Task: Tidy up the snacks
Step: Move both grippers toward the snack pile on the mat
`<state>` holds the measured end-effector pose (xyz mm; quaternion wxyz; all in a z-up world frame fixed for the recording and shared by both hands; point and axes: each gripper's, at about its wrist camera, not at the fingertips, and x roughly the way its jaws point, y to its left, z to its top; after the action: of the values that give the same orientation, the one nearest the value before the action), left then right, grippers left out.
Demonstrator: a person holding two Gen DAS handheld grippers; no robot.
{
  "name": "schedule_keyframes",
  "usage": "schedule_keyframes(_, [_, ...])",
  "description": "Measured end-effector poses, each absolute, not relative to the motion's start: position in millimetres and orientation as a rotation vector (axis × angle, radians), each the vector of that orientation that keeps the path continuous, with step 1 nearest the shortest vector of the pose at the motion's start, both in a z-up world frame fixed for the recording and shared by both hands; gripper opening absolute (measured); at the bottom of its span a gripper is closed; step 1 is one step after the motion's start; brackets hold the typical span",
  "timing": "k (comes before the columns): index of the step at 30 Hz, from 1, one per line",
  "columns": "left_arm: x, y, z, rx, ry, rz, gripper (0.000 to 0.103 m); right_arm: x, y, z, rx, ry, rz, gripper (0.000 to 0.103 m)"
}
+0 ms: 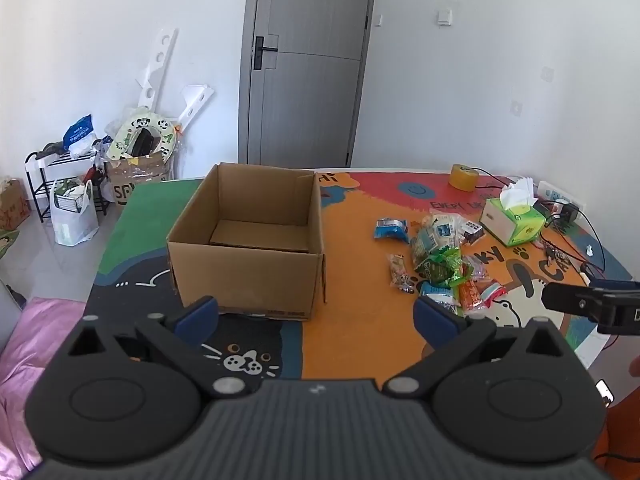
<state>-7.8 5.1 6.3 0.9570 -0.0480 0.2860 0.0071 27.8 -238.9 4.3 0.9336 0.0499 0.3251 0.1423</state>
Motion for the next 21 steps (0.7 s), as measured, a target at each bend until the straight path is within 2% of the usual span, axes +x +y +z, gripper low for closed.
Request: schedule_keyframes(21, [-10.9,12.6,12.0,-0.109,0.567,0.019,0.103,27.2,-242.8,2.5,0.118,0.666,0.273,0.103])
